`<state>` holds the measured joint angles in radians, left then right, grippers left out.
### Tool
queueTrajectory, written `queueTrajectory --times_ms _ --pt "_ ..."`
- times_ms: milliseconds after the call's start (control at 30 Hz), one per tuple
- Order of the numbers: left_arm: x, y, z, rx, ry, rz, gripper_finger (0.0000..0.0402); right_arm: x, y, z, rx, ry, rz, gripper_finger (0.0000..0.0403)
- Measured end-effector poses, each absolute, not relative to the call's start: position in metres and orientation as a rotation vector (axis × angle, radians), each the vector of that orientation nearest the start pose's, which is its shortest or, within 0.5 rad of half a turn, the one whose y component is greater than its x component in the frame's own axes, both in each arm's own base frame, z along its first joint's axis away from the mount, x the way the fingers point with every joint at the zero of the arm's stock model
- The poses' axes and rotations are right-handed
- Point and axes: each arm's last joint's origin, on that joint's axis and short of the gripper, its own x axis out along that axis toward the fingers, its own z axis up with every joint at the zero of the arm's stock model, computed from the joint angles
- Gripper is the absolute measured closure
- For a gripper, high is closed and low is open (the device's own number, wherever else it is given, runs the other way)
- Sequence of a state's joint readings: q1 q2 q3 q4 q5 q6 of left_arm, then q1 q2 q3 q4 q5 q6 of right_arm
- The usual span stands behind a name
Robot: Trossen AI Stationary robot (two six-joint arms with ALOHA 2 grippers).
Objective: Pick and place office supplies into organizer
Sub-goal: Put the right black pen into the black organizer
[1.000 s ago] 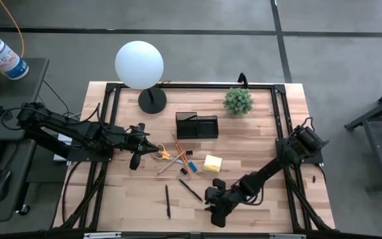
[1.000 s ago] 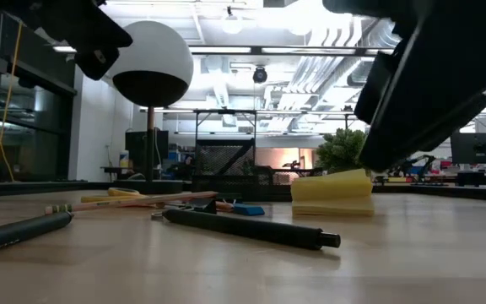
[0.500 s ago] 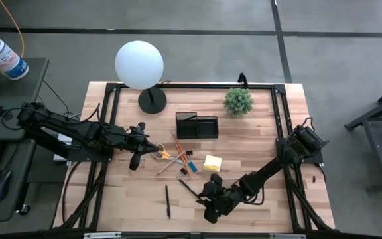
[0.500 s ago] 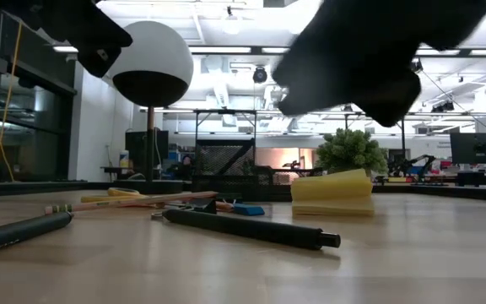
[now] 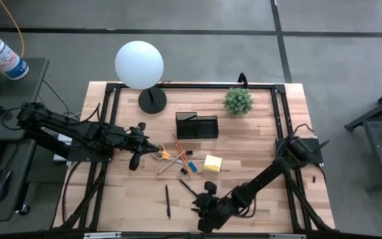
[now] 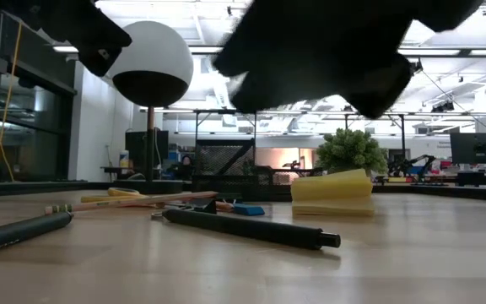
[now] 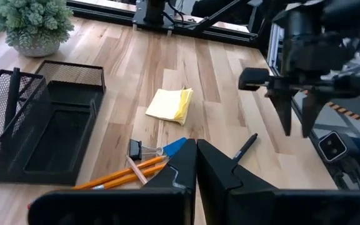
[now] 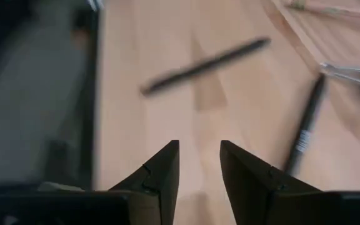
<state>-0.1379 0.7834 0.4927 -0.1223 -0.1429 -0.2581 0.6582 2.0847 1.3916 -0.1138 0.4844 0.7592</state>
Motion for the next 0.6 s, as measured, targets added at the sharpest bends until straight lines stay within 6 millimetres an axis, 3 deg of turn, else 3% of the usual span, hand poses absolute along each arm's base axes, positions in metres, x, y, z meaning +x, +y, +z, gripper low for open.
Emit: queueTrajectory --times_ms 167,400,600 --pt "0.172 -0.020 0.238 -0.197 0.406 0.057 0.0401 0.372 0.260 0.167 0.194 0.877 -0.275 0.0290" --pt "0.172 -0.020 0.238 -0.197 0.406 0.058 0.0401 0.392 0.247 0.178 0.309 1.092 -0.389 0.0290" --pt "0.172 -0.020 0.238 -0.197 0.405 0.058 0.0401 0.403 0.238 0.169 0.423 1.151 -0.421 0.0290"
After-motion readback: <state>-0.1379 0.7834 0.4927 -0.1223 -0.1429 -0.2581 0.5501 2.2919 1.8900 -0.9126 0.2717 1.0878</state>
